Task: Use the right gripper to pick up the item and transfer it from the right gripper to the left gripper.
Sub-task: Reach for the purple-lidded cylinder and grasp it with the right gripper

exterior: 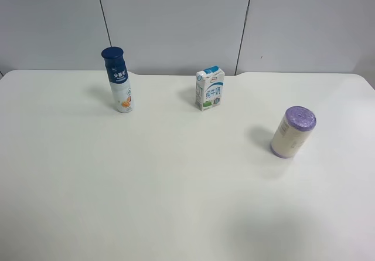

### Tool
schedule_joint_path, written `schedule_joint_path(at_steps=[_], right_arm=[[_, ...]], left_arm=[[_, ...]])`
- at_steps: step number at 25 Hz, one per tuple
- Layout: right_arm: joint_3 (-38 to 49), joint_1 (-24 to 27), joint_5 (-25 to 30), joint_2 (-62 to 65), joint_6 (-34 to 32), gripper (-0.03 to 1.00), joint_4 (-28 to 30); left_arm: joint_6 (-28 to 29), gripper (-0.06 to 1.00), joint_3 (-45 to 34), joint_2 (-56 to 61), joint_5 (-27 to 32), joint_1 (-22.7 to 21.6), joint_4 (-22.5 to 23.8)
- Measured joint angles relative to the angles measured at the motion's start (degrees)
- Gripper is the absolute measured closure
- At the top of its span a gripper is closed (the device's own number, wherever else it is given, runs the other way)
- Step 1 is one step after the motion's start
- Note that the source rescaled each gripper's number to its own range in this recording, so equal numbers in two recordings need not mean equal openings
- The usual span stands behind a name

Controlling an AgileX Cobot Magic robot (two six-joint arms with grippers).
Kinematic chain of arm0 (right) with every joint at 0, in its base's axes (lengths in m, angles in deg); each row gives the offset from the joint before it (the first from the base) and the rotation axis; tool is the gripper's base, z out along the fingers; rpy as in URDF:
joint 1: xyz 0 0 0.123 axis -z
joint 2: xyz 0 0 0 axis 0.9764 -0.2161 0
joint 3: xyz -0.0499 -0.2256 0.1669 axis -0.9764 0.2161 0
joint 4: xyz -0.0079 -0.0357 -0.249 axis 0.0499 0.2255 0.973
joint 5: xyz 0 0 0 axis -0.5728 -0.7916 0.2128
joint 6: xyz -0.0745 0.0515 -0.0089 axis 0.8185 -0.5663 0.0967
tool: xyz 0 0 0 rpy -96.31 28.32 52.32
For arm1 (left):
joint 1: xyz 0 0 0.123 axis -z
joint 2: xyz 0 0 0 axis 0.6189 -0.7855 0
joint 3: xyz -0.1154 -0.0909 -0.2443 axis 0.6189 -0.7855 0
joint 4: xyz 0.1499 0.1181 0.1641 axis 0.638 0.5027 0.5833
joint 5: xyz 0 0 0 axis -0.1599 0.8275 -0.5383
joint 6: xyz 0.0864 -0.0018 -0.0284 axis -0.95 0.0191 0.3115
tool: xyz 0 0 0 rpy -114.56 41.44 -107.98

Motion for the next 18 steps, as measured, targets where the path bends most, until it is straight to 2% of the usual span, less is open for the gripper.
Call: schedule_joint_path(at_steps=[18], right_arm=[[0.0, 0.0, 0.0, 0.0, 0.0, -0.03, 0.0]], left_arm=[[0.0, -0.06, 0.0, 0.0, 0.0, 0.0, 0.0]])
